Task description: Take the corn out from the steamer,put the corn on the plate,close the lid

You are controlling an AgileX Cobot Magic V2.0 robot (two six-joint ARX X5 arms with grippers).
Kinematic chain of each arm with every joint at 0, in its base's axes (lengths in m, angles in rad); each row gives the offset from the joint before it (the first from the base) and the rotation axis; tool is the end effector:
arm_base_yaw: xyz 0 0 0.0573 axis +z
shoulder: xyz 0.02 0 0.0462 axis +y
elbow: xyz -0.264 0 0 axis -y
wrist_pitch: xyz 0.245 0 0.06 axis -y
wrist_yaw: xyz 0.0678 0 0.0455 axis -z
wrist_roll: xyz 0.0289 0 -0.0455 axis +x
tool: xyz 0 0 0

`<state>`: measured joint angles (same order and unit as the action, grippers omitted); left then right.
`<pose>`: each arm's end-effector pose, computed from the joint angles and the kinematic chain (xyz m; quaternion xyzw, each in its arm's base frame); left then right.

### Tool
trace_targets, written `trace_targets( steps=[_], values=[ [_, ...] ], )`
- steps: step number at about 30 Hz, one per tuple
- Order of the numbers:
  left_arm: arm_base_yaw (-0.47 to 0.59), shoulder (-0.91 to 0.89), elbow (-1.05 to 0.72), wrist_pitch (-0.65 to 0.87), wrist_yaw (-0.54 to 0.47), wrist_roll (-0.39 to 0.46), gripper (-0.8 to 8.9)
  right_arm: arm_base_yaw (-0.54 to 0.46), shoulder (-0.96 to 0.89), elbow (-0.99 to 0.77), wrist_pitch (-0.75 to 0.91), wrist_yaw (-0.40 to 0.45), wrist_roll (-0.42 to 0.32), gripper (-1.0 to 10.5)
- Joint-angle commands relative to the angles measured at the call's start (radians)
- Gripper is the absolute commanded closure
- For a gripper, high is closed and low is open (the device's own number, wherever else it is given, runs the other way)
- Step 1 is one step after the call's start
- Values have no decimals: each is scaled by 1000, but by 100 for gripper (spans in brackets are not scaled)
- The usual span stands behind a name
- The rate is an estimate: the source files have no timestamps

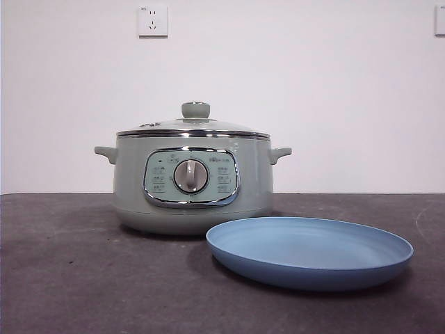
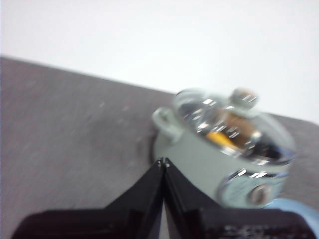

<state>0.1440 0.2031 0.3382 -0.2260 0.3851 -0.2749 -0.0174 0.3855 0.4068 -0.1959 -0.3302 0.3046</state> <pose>0.0909 0.0022 0.2406 -0.1477 0.0599 -0.1130 0.9807 0.1129 0.0074 0.2514 0.1642 0.1084 0.1403 0.9704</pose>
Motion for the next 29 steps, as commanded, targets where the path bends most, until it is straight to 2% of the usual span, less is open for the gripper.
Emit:
trace_targets(
  steps=[1, 5, 10, 14, 19, 22, 29],
  values=[
    [2, 88, 93, -26, 67, 20, 821, 2, 117, 119, -43, -71, -71, 958],
    [2, 231, 234, -96, 169, 81, 821, 15, 265, 289, -133, -143, -157, 958],
    [1, 404, 401, -193, 275, 153, 821, 53, 430, 512, -338, -144, -274, 958],
    [-5, 503, 510, -293, 308, 223, 821, 98, 510, 640, -499, -146, -348, 958],
    [-35, 558, 605, -427, 358, 285, 821, 140, 557, 729, -667, -275, -409, 958],
    [-60, 563, 647, -501, 376, 333, 821, 168, 557, 742, -714, -271, -445, 958],
    [-87, 564, 667, -513, 376, 336, 821, 198, 557, 742, -727, -270, -444, 954]
  ],
)
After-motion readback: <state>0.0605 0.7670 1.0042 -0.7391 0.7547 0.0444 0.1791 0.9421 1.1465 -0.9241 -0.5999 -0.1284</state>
